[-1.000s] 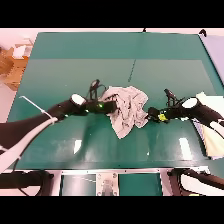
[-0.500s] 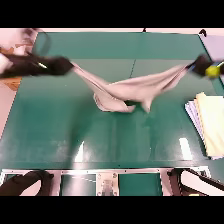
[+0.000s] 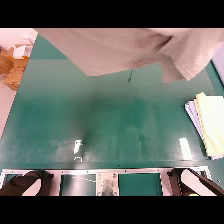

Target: Fold the shirts.

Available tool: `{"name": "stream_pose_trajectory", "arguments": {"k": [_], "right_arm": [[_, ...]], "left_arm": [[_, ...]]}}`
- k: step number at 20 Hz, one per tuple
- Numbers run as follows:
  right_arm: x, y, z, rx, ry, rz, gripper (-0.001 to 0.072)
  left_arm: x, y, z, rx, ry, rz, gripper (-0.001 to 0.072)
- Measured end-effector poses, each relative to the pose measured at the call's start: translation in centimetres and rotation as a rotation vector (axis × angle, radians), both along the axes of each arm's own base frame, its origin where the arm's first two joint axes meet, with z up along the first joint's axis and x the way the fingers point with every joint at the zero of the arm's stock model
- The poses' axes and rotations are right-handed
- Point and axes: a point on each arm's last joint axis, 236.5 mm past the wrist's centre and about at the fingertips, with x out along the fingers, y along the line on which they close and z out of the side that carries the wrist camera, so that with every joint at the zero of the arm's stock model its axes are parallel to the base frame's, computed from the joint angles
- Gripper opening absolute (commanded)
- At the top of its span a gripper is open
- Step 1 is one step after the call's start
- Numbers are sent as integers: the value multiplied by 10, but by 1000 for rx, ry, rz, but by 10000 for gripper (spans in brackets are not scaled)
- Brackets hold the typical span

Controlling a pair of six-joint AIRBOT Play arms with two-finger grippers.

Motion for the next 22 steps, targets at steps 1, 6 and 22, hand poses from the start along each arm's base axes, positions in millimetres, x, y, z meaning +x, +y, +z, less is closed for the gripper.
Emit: {"name": "stream_pose_trajectory", "arguments": {"k": [1, 6, 22], "right_arm": [[-6, 1, 9, -8, -29, -9, 10], [-1, 6, 11, 9, -46, 8, 11], [230, 34, -467, 292, 757, 84, 350]], "left_arm": [[-5, 3, 9, 5, -25, 10, 20], [12, 7, -5, 61, 19, 29, 20], [259, -21, -456, -29, 846, -12, 602]]}}
